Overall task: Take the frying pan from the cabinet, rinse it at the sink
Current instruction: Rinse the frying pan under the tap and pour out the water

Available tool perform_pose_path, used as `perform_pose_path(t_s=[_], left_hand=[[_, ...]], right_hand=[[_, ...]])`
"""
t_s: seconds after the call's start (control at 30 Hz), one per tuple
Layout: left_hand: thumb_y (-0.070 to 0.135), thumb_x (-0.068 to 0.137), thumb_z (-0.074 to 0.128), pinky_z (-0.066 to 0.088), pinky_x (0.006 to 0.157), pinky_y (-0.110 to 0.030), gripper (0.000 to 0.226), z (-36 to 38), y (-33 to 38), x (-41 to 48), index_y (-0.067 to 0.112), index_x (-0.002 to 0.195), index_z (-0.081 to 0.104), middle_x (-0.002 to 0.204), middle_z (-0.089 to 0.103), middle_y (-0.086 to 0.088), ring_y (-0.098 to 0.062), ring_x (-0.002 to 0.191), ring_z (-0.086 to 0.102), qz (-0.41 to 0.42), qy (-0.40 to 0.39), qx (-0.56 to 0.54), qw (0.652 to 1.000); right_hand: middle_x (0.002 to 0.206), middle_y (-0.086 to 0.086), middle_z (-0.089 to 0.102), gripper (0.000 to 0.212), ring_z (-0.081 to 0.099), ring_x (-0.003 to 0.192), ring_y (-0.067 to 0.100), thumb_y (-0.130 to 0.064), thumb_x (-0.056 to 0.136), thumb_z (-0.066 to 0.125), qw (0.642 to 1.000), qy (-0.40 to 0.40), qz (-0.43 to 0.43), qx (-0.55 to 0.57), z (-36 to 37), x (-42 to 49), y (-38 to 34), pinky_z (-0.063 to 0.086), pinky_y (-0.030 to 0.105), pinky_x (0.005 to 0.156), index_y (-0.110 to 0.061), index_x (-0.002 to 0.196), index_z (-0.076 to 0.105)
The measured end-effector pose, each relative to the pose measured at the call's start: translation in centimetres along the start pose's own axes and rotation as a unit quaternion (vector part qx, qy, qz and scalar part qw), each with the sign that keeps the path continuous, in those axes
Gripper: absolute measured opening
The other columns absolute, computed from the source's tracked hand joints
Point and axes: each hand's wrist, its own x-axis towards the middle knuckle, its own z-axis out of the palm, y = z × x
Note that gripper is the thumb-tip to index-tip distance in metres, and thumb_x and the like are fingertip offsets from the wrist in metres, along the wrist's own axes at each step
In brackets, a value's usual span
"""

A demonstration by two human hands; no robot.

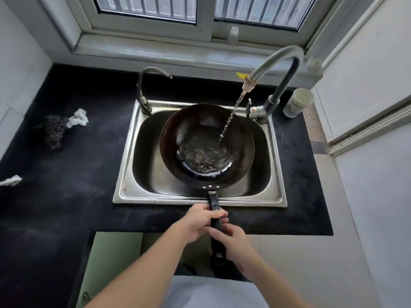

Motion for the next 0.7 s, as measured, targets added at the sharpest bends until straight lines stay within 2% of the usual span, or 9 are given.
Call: perform_pose_path(t_s=[0.07, 0.1, 0.2, 0.27, 0.33, 0.43, 0.57, 0.7], left_hand=[[0.004, 0.087, 0.069, 0.055, 0.096, -0.047, 0.026, 0.0, 0.0, 0.0, -0.006, 0.111, 0.066, 0.112, 0.072, -0.022, -0.033, 0.104, 0.071, -0.006, 0.004, 0.011, 1.000], [0.006, 0.087, 0.071, 0.054, 0.097, -0.048, 0.027, -0.1, 0.0, -0.1, -0.006, 0.111, 0.067, 0.111, 0.072, -0.022, -0.035, 0.105, 0.070, -0.009, 0.004, 0.020, 1.000], [0.011, 0.085, 0.073, 0.053, 0.088, -0.048, 0.026, -0.1, 0.0, -0.1, -0.001, 0.107, 0.069, 0.109, 0.074, -0.019, -0.034, 0.105, 0.070, -0.004, 0.004, 0.045, 0.999], [0.011, 0.084, 0.074, 0.051, 0.097, -0.047, 0.027, -0.1, -0.2, -0.1, -0.001, 0.108, 0.069, 0.109, 0.074, -0.018, -0.032, 0.107, 0.069, 0.001, 0.005, 0.033, 0.999], [0.009, 0.084, 0.074, 0.054, 0.097, -0.042, 0.031, 0.0, -0.2, -0.1, -0.003, 0.112, 0.068, 0.111, 0.074, -0.019, -0.027, 0.105, 0.070, 0.003, 0.006, 0.022, 1.000], [0.008, 0.086, 0.071, 0.058, 0.087, -0.033, 0.029, 0.2, -0.1, 0.0, -0.005, 0.112, 0.068, 0.110, 0.074, -0.018, -0.023, 0.101, 0.071, -0.001, 0.003, -0.015, 1.000], [0.007, 0.092, 0.064, 0.058, 0.084, -0.031, 0.024, 0.8, -0.6, 0.2, -0.005, 0.113, 0.068, 0.113, 0.073, -0.018, -0.022, 0.106, 0.071, 0.000, 0.020, -0.089, 0.996], [0.006, 0.091, 0.065, 0.059, 0.080, -0.030, 0.023, 1.7, -1.1, 0.0, -0.005, 0.111, 0.068, 0.111, 0.074, -0.017, -0.022, 0.102, 0.072, 0.022, 0.044, -0.085, 0.995]], right_hand=[[0.080, 0.013, 0.073, 0.020, 0.070, 0.071, 0.026, -0.019, 0.090, 0.068, 0.989, -0.009, 0.047, 0.138, 1.1, 0.5, -0.7, 0.056, 0.036, 0.065, -0.005, 0.104, 0.068], [0.076, 0.014, 0.070, 0.021, 0.067, 0.065, 0.025, -0.016, 0.090, 0.066, 0.985, -0.005, 0.060, 0.160, 1.5, 0.8, -1.0, 0.054, 0.035, 0.061, -0.002, 0.106, 0.066], [0.062, 0.007, 0.060, 0.022, 0.055, 0.047, 0.016, -0.016, 0.091, 0.061, 0.992, 0.029, 0.065, 0.109, 2.5, 1.4, -1.2, 0.047, 0.029, 0.045, -0.003, 0.108, 0.060], [0.057, 0.005, 0.054, 0.019, 0.049, 0.041, 0.014, -0.017, 0.094, 0.058, 0.995, 0.060, 0.041, 0.074, 2.9, 1.6, -1.2, 0.043, 0.026, 0.040, -0.003, 0.106, 0.058], [0.056, 0.006, 0.055, 0.014, 0.049, 0.039, 0.014, -0.019, 0.097, 0.057, 0.995, 0.087, 0.011, 0.045, 3.2, 1.6, -1.3, 0.043, 0.026, 0.039, -0.006, 0.101, 0.059], [0.052, 0.006, 0.056, 0.015, 0.049, 0.036, 0.016, -0.018, 0.097, 0.058, 0.994, 0.090, -0.046, 0.035, 3.1, 1.4, -0.8, 0.042, 0.027, 0.037, -0.006, 0.089, 0.061], [0.049, 0.009, 0.051, 0.018, 0.044, 0.034, 0.018, -0.016, 0.094, 0.061, 0.993, 0.065, -0.082, 0.051, 2.1, 1.4, -0.2, 0.039, 0.026, 0.035, 0.000, 0.086, 0.061], [0.047, 0.007, 0.048, 0.020, 0.042, 0.034, 0.018, -0.017, 0.095, 0.060, 0.993, 0.048, -0.092, 0.062, 1.5, 1.1, 0.1, 0.037, 0.026, 0.034, -0.002, 0.081, 0.058]])
